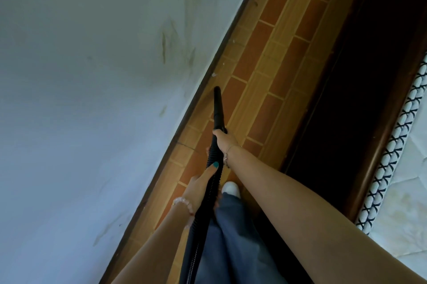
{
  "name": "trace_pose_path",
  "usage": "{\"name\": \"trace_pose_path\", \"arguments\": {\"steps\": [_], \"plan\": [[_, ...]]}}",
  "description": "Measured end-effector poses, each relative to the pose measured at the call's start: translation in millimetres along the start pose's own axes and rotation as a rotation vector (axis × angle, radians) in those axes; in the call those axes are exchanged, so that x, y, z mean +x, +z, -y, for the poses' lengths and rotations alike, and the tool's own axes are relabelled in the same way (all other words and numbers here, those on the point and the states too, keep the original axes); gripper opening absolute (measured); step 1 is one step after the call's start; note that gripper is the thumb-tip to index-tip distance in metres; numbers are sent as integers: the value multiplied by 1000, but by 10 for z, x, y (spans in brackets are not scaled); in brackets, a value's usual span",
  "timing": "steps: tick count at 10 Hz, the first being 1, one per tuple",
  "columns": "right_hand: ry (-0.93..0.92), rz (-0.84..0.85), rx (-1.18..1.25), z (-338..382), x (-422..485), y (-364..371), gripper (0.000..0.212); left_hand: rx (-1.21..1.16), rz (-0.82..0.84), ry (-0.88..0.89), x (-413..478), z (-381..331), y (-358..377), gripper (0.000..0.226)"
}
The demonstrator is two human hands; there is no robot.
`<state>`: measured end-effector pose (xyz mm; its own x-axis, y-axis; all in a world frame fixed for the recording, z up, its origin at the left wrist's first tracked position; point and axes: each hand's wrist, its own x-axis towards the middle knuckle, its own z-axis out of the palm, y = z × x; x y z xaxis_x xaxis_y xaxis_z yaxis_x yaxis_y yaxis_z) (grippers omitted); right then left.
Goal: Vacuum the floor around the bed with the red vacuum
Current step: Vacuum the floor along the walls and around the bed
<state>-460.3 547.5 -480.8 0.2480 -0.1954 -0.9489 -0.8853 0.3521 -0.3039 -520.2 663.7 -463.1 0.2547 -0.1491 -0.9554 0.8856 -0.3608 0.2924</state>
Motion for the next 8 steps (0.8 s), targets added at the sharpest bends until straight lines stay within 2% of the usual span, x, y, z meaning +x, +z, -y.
{"name": "trace_pose_path", "arguments": {"steps": [2, 5, 6, 7, 8], "plan": [[-4, 6, 10, 208, 90, -10, 48, 58, -12, -19, -61, -288, 44, 52], [-6, 12, -24, 519, 167, -167, 51, 237, -7, 158, 54, -557, 128, 48], [1, 5, 3, 601, 178, -204, 51, 270, 19, 163, 41, -692, 164, 49], [-15, -9, 20, 711, 230, -185, 49, 225, 15, 128, 88, -807, 194, 47], [-20, -26, 52, 805, 314, -215, 45, 184, 6, 192, 176, -879, 213, 39]]}}
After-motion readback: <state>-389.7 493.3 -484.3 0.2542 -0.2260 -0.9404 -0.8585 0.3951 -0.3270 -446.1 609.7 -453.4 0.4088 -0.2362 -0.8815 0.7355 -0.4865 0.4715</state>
